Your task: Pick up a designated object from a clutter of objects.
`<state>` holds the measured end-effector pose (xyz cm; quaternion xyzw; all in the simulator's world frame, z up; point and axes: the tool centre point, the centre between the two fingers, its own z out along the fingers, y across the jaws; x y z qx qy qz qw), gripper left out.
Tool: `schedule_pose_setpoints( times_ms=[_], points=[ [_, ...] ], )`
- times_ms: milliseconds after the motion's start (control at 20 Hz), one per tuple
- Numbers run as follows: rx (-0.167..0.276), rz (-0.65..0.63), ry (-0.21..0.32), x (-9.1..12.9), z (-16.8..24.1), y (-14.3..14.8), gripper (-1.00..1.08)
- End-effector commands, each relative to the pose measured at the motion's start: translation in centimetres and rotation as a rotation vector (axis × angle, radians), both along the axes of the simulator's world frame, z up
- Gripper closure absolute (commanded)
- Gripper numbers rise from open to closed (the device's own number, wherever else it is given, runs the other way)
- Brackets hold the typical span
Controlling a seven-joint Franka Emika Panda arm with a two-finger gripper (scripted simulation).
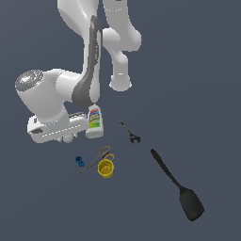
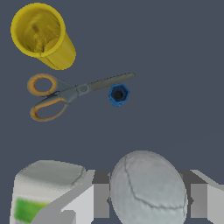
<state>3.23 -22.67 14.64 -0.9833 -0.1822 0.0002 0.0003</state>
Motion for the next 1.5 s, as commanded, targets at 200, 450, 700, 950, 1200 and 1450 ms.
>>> schedule_pose_setpoints(
  times_ms=[200, 450, 700, 950, 1200, 1450],
  points=[
    [-0.001, -0.001, 0.000, 0.4, 8.0, 1.3, 1.08],
    [-0.001, -0.001, 0.000, 0.8, 13.8, 2.2, 1.08],
    [-0.001, -0.001, 0.000, 1.3, 19.3, 3.0, 1.08],
    [-0.001, 0.000, 0.000, 1.7, 23.6, 3.7, 1.08],
    [-0.001, 0.001, 0.000, 2.1, 26.5, 4.1, 1.08],
    [-0.001, 0.001, 0.000, 2.4, 28.1, 4.4, 1.08]
  ],
)
